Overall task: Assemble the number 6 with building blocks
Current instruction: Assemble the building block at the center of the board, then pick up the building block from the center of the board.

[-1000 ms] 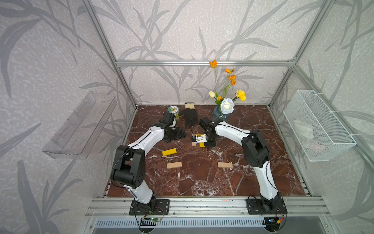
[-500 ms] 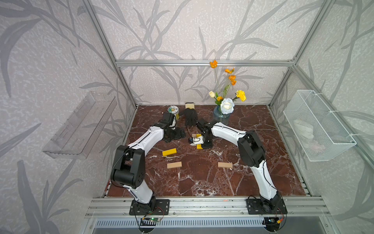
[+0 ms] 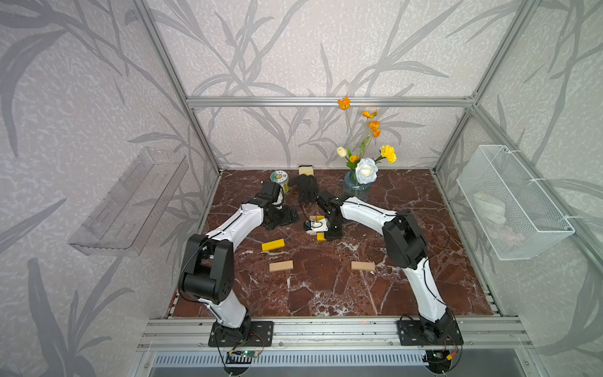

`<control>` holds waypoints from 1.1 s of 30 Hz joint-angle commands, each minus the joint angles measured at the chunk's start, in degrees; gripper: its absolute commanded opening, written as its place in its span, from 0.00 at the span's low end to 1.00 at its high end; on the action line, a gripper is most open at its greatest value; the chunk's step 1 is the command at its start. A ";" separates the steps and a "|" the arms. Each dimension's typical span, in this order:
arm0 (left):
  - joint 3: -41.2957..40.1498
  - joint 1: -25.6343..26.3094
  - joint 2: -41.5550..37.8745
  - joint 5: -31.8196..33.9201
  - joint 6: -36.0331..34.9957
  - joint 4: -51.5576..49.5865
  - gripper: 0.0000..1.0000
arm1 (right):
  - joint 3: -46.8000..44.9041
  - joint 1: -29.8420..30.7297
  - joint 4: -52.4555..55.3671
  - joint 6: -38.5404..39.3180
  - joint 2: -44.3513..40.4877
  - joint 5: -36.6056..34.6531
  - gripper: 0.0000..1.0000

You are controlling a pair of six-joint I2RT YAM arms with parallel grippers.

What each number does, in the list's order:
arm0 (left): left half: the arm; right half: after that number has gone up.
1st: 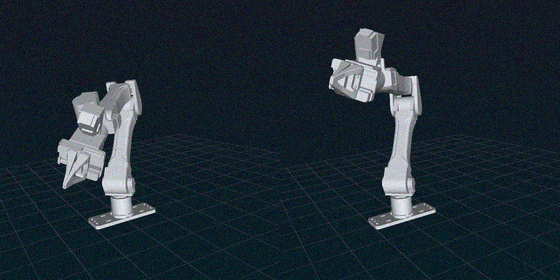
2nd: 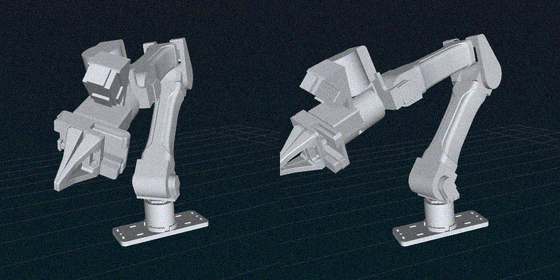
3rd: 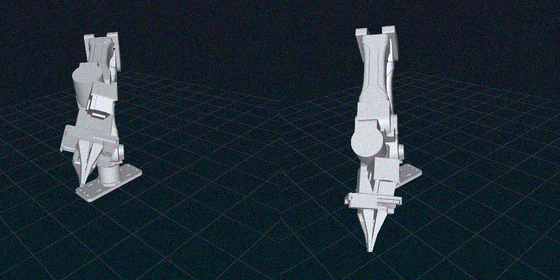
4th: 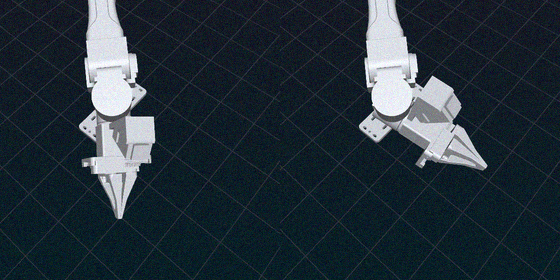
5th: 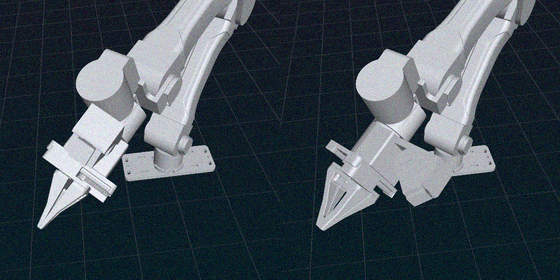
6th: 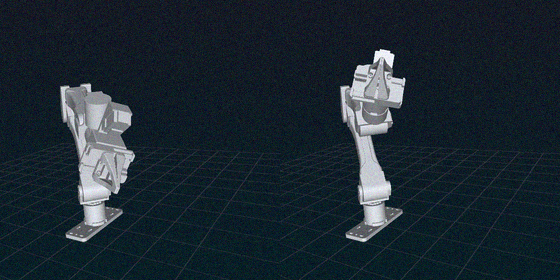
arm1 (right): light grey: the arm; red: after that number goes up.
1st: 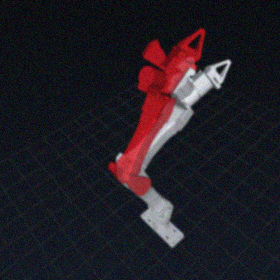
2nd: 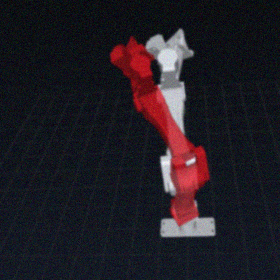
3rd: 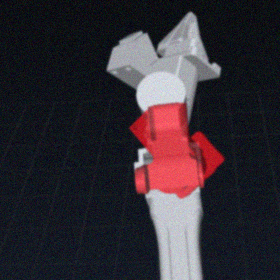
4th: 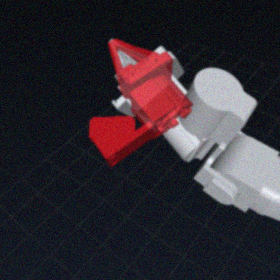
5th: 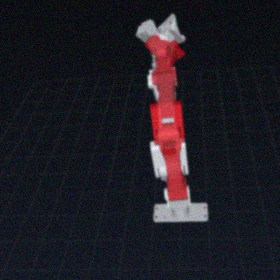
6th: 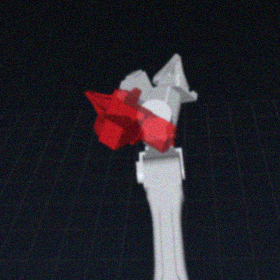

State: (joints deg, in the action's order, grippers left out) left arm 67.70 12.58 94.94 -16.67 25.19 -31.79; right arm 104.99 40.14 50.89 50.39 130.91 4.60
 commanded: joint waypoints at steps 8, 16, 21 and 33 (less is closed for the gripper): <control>-2.09 -0.36 -3.15 -0.19 -0.84 -0.71 0.97 | -0.19 0.20 0.92 -1.58 1.10 -1.20 0.66; -1.27 -0.37 -3.18 -0.49 -1.06 -0.98 0.97 | -1.73 0.10 -1.49 -4.91 -4.71 2.43 0.99; -1.08 -0.36 -3.79 -0.03 -1.30 -1.22 0.97 | -3.20 0.03 -1.04 -5.49 -12.11 0.68 0.99; -3.91 -0.35 -6.69 1.18 -0.79 -0.77 0.97 | -37.82 0.61 -8.94 -29.17 -50.56 1.14 1.00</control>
State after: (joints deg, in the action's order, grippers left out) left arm 65.06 12.53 89.54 -15.90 24.58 -32.45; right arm 73.34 41.76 41.34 28.91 80.23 1.39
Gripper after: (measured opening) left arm 0.971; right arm 0.997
